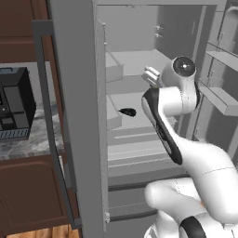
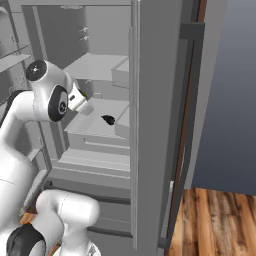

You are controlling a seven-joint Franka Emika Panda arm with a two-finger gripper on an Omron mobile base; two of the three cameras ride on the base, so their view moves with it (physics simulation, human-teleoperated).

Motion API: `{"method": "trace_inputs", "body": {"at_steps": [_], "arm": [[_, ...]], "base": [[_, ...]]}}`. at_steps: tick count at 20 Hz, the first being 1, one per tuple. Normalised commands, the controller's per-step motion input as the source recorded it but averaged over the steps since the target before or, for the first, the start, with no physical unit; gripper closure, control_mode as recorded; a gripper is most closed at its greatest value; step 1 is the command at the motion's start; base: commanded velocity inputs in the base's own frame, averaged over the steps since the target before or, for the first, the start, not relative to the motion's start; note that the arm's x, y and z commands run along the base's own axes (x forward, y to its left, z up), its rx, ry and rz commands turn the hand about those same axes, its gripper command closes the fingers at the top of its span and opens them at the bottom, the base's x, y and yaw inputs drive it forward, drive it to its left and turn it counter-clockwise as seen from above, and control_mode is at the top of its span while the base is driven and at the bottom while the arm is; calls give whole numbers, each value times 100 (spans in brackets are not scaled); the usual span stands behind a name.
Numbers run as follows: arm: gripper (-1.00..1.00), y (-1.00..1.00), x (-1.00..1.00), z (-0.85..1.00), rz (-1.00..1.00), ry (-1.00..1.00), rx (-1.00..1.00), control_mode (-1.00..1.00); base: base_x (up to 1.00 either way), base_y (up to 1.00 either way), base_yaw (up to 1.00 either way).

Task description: Place the cold items (lime and eggplant) from the fridge in one tupperware on the dining counter. Place the warm items (hot dog and kebab skewer) in the stove area in another tupperware.

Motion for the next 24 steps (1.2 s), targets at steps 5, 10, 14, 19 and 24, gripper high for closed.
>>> {"method": "trace_inputs", "body": {"at_steps": [5,10,14,19,24], "arm": [[100,-16,-100,-100,0,1,0,-100],[100,-18,-100,-100,0,11,0,-100],[100,-8,-97,-80,2,7,0,-100],[100,0,-52,-36,0,0,-1,100],[100,0,0,0,0,0,0,100]], "base": [[0,0,0],[0,0,0],[0,0,0],[-13,0,0],[-90,0,16]]}}
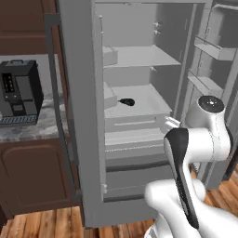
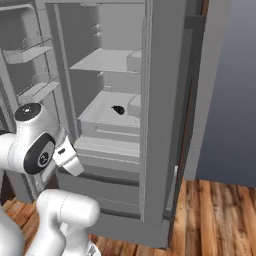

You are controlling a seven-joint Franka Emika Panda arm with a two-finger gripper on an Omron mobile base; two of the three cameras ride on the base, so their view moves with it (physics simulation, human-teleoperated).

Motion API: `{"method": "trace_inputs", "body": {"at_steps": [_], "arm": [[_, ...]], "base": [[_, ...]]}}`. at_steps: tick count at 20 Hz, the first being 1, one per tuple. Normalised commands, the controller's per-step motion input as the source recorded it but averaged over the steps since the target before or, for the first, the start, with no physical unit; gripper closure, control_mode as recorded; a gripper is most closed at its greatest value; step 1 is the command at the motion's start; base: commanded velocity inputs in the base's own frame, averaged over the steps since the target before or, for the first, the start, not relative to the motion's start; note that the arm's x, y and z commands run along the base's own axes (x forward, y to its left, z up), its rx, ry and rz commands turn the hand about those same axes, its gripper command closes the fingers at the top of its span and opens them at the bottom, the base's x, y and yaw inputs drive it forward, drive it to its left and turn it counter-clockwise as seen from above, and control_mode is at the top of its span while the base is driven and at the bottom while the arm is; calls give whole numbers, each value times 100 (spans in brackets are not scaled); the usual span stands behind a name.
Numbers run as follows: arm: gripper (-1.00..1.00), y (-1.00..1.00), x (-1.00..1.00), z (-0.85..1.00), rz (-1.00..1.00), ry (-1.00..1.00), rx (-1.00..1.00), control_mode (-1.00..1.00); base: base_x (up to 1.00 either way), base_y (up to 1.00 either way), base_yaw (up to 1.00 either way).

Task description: Place the cold items (lime and eggplant) from the fridge in one tupperware on the dining counter. Place the warm items (hot dog and kebab skewer) in the stove area in another tupperware.

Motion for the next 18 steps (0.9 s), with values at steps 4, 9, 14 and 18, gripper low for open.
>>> {"method": "trace_inputs", "body": {"at_steps": [4,9,14,18], "arm": [[100,0,0,0,0,0,0,100],[100,0,0,0,0,0,0,100],[100,0,0,0,0,0,0,100],[100,0,0,0,0,0,0,100]], "base": [[-96,-1,21],[-85,-36,22],[-46,-68,-43],[0,-36,-77]]}}
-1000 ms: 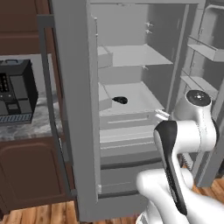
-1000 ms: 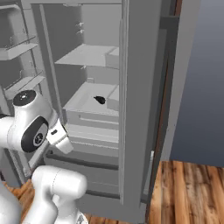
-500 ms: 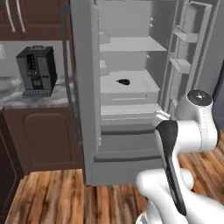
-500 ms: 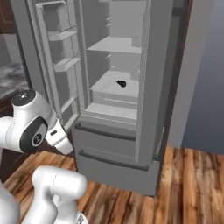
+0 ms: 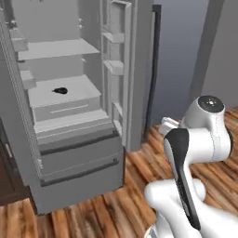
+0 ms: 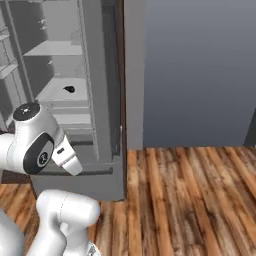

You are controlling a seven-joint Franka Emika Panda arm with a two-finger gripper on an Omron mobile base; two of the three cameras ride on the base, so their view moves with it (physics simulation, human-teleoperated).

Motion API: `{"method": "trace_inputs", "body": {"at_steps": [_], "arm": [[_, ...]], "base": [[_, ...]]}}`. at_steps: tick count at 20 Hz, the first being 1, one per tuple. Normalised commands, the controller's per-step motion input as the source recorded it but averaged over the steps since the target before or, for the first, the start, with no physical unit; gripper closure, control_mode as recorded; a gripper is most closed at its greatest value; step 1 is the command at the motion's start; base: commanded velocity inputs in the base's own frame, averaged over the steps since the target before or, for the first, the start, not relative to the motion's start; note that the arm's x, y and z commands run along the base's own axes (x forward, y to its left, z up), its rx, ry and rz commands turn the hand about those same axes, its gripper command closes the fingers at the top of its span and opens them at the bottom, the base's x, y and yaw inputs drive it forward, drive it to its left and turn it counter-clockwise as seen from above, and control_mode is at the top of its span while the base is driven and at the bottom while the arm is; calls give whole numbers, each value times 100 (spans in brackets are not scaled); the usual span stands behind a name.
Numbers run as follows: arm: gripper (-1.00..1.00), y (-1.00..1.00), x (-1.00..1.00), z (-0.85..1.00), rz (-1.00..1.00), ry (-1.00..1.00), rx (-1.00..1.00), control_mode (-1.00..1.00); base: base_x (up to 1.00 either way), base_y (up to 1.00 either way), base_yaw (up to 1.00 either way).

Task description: Place the cold items (lime and eggplant) from the fridge in one tupperware on the dining counter. Place the warm items (hot dog and kebab skewer) in the stove area in another tupperware.

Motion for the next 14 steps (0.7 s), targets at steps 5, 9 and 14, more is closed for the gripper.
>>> {"method": "trace_inputs", "body": {"at_steps": [5,9,14], "arm": [[100,0,0,0,0,0,0,100],[100,0,0,0,0,0,0,100],[100,0,0,0,0,0,0,100]], "base": [[0,-23,-81],[8,-57,-64],[72,-59,-50]]}}
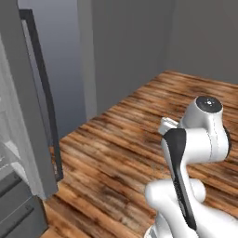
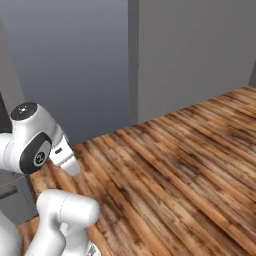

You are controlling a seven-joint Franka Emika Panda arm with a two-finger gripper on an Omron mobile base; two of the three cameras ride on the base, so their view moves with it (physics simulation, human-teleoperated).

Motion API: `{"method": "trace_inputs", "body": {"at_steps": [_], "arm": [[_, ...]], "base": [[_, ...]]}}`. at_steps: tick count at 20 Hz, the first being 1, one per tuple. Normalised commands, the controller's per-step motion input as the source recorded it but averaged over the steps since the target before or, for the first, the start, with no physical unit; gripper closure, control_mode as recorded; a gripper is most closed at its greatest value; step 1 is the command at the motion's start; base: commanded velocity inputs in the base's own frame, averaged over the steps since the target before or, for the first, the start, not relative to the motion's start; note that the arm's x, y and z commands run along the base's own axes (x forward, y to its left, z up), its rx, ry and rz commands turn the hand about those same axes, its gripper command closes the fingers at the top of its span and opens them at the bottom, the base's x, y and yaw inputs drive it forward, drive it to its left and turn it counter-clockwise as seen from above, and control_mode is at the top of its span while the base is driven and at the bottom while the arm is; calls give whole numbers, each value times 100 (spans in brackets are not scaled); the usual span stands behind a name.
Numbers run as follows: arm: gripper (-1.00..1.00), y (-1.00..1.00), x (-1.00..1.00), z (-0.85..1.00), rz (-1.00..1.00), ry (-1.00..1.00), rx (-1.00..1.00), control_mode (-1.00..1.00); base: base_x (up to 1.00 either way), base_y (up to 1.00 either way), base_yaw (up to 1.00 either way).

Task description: Place the cold items (lime and eggplant) from the fridge in one tupperware on the dining counter. Place the warm items (hot dog and kebab skewer) in the stove area in another tupperware.

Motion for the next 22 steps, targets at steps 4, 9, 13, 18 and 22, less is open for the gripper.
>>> {"method": "trace_inputs", "body": {"at_steps": [4,9,13,18,22], "arm": [[100,0,0,0,0,0,0,100],[100,0,0,0,0,0,0,100],[100,0,0,0,0,0,0,100],[100,0,0,0,0,0,0,100],[100,0,0,0,0,0,0,100]], "base": [[100,-63,-48],[100,-76,-45],[100,-69,-48],[100,-41,-43],[100,-15,-40]]}}
